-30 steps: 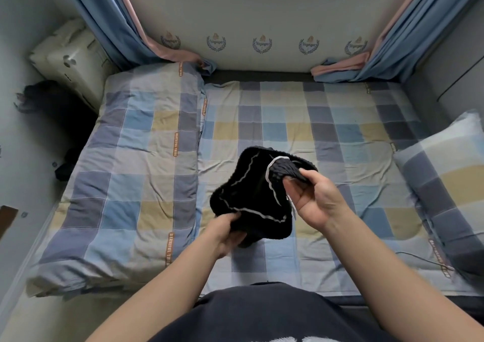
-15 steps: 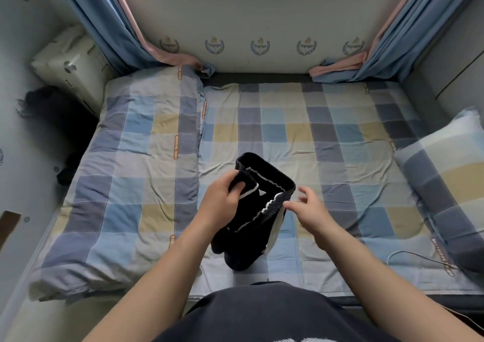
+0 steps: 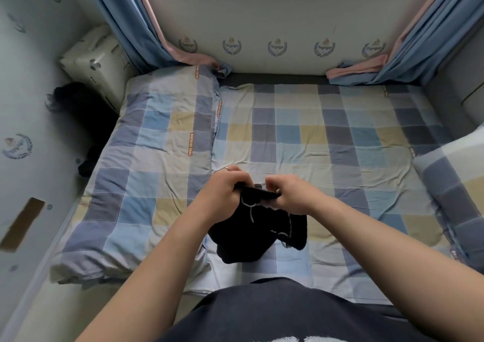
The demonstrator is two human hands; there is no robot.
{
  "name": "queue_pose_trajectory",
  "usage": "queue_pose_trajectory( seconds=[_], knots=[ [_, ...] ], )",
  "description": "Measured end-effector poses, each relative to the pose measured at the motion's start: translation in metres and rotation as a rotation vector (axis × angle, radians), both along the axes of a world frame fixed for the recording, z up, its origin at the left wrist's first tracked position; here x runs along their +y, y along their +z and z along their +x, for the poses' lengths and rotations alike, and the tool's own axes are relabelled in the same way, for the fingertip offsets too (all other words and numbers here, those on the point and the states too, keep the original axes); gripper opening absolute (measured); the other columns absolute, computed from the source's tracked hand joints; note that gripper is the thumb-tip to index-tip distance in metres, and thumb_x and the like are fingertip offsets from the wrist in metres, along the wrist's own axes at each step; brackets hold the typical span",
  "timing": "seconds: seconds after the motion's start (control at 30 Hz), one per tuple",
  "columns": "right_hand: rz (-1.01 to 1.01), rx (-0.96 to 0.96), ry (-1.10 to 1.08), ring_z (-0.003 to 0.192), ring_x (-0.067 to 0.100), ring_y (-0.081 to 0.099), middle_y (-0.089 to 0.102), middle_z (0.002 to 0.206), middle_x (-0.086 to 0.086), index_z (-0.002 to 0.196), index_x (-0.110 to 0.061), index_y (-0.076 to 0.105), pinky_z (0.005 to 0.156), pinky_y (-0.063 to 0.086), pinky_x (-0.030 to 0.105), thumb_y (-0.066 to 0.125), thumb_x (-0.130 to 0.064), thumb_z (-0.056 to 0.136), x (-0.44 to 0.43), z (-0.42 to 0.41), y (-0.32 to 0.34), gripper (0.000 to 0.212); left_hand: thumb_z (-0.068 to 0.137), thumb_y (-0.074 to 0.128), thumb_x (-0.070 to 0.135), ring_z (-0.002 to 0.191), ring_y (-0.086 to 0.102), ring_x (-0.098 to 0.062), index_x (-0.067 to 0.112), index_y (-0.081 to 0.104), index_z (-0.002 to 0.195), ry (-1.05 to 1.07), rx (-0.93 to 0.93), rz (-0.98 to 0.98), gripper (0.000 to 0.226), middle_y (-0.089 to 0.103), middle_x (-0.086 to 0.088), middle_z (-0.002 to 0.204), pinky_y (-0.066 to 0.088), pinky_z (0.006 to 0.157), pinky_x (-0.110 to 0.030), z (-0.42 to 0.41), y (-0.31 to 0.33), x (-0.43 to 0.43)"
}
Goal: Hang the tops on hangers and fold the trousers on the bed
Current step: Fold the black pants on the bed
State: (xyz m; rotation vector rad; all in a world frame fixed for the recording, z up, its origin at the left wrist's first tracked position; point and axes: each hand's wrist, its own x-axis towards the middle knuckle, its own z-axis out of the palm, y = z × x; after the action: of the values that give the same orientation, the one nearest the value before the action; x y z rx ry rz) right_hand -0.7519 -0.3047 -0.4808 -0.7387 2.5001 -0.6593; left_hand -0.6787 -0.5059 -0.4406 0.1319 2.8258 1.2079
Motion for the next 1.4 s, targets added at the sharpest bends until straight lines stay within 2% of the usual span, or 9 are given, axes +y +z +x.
queue_pose_trajectory(
  seconds=[0.1, 0.27, 0.37, 0.47, 0.87, 1.03, 1.1, 1.23, 1.4],
  knots=[
    [0.082, 0.079, -0.110, 0.075, 0.033, 0.052, 0.053, 0.077, 0.002, 0.088, -0.021, 0.042, 0.061, 0.040, 0.038, 0.059, -0.007, 0.080, 0.002, 0.004, -0.016, 0.023, 0.075, 0.049, -0.014, 0.088, 0.060, -0.016, 0.019, 0.073, 0.089, 0.183, 0.008, -0.035, 0.042, 0.060, 0.001, 0.095, 0.047, 0.081, -0.019, 0.001, -0.010, -0.007],
    [0.056, 0.024, -0.086, 0.100, 0.031, 0.060, 0.066, 0.110, 0.009, 0.113, -0.017, 0.060, 0.077, 0.045, 0.033, 0.054, -0.007, 0.093, 0.012, 0.005, -0.035, 0.023, 0.072, 0.044, -0.016, 0.098, 0.057, -0.027, 0.007, 0.070, 0.098, 0.306, -0.050, -0.181, 0.044, 0.062, -0.007, 0.100, 0.049, 0.088, -0.035, 0.001, -0.038, -0.014],
    [0.097, -0.009, -0.042, 0.104, 0.028, 0.057, 0.062, 0.111, 0.008, 0.105, -0.016, 0.062, 0.084, 0.045, 0.034, 0.050, -0.011, 0.096, 0.016, 0.008, -0.044, 0.016, 0.073, 0.045, -0.014, 0.102, 0.054, -0.030, 0.009, 0.069, 0.100, 0.334, -0.063, -0.243, 0.043, 0.062, -0.007, 0.101, 0.049, 0.087, -0.040, 0.002, -0.054, -0.019],
    [0.117, -0.067, -0.114, 0.090, 0.028, 0.056, 0.056, 0.096, 0.002, 0.091, -0.021, 0.051, 0.073, 0.044, 0.037, 0.046, -0.013, 0.096, 0.025, 0.008, -0.046, 0.011, 0.075, 0.048, -0.011, 0.104, 0.054, -0.032, 0.012, 0.069, 0.102, 0.384, -0.074, -0.313, 0.041, 0.065, -0.007, 0.103, 0.049, 0.085, -0.041, 0.001, -0.066, -0.027],
    [0.285, 0.079, -0.424, 0.093, 0.026, 0.055, 0.058, 0.100, 0.000, 0.091, -0.021, 0.060, 0.073, 0.046, 0.036, 0.048, -0.003, 0.085, 0.082, -0.002, -0.058, 0.023, 0.079, 0.051, -0.005, 0.104, 0.059, -0.034, 0.017, 0.068, 0.092, 0.666, -0.230, -0.401, 0.031, 0.065, -0.013, 0.107, 0.048, 0.082, -0.036, 0.008, -0.108, -0.089],
    [0.347, 0.075, -0.584, 0.099, 0.026, 0.054, 0.051, 0.097, -0.004, 0.092, -0.029, 0.064, 0.076, 0.045, 0.036, 0.050, -0.007, 0.085, 0.091, -0.006, -0.069, 0.027, 0.083, 0.053, 0.001, 0.097, 0.061, -0.036, 0.014, 0.068, 0.094, 0.967, -0.405, -0.080, 0.022, 0.068, -0.017, 0.109, 0.051, 0.083, -0.035, 0.013, -0.117, -0.093],
    [0.175, -0.103, -0.810, 0.088, 0.031, 0.059, 0.061, 0.093, 0.005, 0.084, -0.023, 0.067, 0.069, 0.047, 0.034, 0.048, -0.002, 0.083, 0.089, -0.008, -0.073, 0.028, 0.086, 0.049, 0.004, 0.094, 0.068, -0.040, 0.010, 0.066, 0.103, 1.180, -0.571, 0.278, 0.025, 0.068, -0.020, 0.109, 0.058, 0.080, -0.045, 0.013, -0.120, -0.090],
    [-0.338, -0.486, -1.171, 0.058, 0.030, 0.063, 0.065, 0.080, 0.017, 0.079, -0.014, 0.067, 0.047, 0.043, 0.024, 0.040, 0.005, 0.086, 0.081, -0.003, -0.076, 0.035, 0.089, 0.042, 0.002, 0.056, 0.069, -0.033, 0.004, 0.063, 0.100, 1.212, -0.772, 0.726, 0.024, 0.071, -0.023, 0.090, 0.055, 0.043, -0.036, 0.021, -0.121, -0.080],
    [-0.681, -0.773, -1.217, 0.060, 0.026, 0.070, 0.069, 0.076, 0.018, 0.086, -0.003, 0.069, 0.052, 0.058, 0.028, 0.054, 0.009, 0.090, 0.095, 0.006, -0.075, 0.019, 0.097, 0.038, -0.004, 0.074, 0.060, -0.030, -0.005, 0.059, 0.088, 1.234, -0.853, 1.091, 0.023, 0.058, -0.022, 0.089, 0.056, 0.039, -0.035, 0.026, -0.116, -0.082]
  ],
)
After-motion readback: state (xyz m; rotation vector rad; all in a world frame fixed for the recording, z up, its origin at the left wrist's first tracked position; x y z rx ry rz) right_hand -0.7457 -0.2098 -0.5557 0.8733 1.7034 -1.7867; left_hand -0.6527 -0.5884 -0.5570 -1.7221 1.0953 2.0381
